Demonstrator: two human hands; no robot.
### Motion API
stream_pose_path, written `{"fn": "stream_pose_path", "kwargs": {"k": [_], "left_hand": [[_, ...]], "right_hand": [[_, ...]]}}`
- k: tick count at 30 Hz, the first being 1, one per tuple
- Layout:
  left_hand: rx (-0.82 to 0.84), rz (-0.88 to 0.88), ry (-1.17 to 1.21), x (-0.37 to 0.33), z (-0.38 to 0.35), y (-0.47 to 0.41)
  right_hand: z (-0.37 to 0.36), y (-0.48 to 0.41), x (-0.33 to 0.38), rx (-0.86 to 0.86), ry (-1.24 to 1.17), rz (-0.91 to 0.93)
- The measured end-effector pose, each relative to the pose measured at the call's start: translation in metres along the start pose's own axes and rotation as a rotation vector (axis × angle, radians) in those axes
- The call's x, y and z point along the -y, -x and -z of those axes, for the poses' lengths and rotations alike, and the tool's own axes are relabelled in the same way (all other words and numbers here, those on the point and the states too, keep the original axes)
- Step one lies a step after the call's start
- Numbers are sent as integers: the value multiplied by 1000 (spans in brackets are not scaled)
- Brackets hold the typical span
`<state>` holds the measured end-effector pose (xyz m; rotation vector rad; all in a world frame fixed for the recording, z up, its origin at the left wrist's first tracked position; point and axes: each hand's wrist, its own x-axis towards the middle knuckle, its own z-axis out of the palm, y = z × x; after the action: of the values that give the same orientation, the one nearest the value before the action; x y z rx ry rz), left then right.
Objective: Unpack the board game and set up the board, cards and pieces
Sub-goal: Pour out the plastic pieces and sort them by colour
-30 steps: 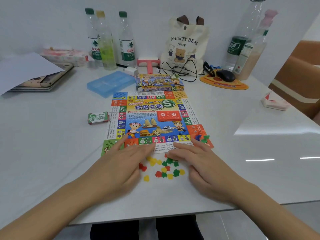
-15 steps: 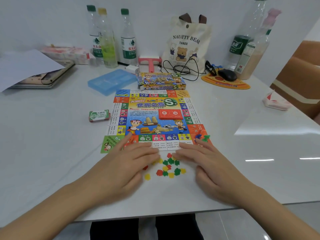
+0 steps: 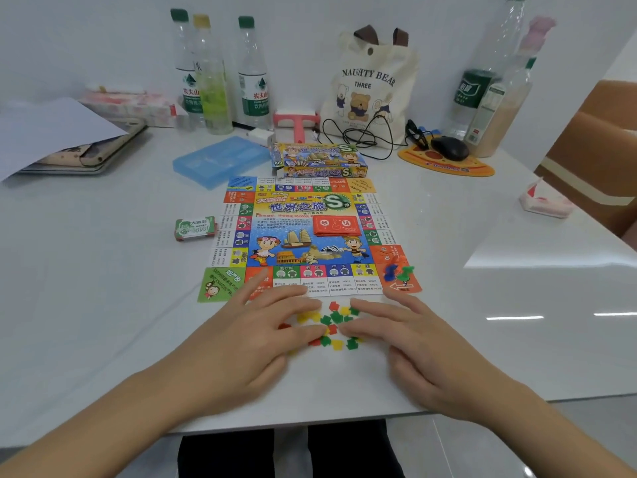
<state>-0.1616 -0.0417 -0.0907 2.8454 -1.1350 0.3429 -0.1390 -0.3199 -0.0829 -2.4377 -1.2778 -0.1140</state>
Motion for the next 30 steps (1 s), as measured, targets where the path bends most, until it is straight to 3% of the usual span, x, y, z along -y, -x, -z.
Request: {"fn": "stream_pose_path", "kwargs": {"k": [13, 22, 30], "left_hand": [[-3, 60, 45, 0, 1, 4], [-202, 103, 158, -3, 3, 13], [-192, 23, 134, -1, 4, 16]], "right_hand": [[-5, -9, 4, -34, -7, 27], [-4, -6, 5, -98, -26, 54], [-2, -6, 8, -2, -55, 61]]}}
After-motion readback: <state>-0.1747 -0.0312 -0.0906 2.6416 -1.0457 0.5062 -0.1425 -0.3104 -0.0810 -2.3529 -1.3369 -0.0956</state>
